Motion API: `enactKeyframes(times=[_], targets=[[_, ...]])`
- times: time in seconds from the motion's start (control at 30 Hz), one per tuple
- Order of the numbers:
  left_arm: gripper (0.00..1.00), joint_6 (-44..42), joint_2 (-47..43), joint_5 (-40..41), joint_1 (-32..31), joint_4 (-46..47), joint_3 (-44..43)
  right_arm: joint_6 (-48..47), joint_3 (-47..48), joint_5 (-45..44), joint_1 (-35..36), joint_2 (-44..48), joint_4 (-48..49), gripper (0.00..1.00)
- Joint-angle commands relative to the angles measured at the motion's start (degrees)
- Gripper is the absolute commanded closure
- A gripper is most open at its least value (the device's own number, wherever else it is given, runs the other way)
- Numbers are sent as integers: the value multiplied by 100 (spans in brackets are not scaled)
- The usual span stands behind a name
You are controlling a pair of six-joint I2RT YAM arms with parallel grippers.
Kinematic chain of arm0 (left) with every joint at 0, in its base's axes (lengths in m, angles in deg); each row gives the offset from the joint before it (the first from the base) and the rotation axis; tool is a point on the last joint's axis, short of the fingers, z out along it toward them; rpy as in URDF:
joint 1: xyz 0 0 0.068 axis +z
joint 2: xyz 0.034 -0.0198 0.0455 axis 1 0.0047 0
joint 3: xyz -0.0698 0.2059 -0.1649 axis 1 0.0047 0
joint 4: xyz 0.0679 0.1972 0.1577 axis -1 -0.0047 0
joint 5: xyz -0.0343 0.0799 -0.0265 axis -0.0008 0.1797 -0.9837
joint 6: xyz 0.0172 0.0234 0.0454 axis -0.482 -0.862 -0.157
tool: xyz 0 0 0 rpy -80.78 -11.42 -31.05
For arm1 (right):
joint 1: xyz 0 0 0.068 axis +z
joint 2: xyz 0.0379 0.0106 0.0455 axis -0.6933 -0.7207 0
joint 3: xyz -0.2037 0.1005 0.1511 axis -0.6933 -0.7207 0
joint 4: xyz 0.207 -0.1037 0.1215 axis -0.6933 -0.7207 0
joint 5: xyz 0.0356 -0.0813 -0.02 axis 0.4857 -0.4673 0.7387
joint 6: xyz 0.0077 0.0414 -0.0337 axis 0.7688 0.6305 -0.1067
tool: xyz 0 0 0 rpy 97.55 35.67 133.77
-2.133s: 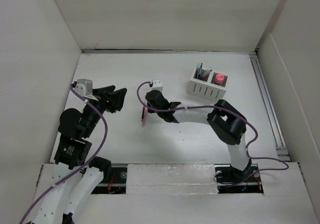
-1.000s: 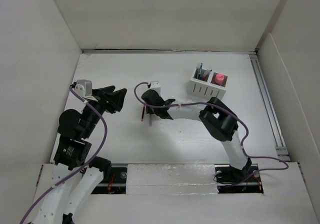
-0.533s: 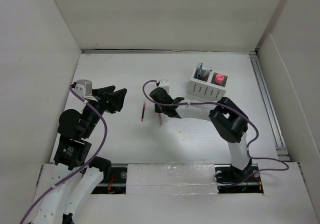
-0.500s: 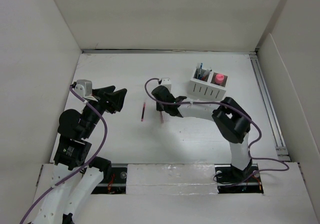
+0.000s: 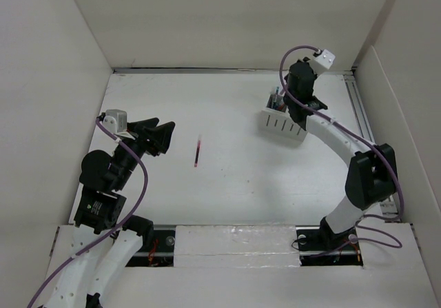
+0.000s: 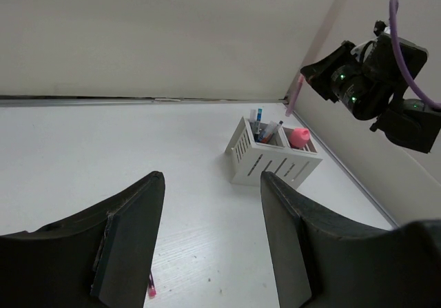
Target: Organize the desk
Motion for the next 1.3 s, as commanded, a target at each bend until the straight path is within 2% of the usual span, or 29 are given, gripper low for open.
enactKeyframes(times=[0.0, 0.1, 0.23, 0.57, 0.67, 0.87, 1.03, 1.27], targets=[[46, -51, -30, -44, -16, 250, -46, -696, 172, -754, -88, -355, 810, 98], [46, -60, -56, -18, -16, 250, -29, -1415, 313, -1062, -88, -732, 1187, 98], [46, -51, -65, -26, -16, 250, -37, -1602, 86, -1151, 34, -839, 1495, 98], [46, -69, -65, 0, -16, 241, -46, -1814, 41, -1520, 377, -1270, 1514, 94], [46, -60, -100, -26, -16, 259, -37, -1814, -90, -1573, 526, -1261, 1566, 89], [46, -51, -91, -61, -16, 250, -37, -1735, -302, -1731, 580, -1235, 1602, 88], [46, -51, -65, -61, -16, 241, -37, -1594, -486, -1723, 746, -999, 1540, 70], [46, -33, -30, -97, -16, 241, -29, -1234, -627, -1336, 1115, -393, 1242, 59]])
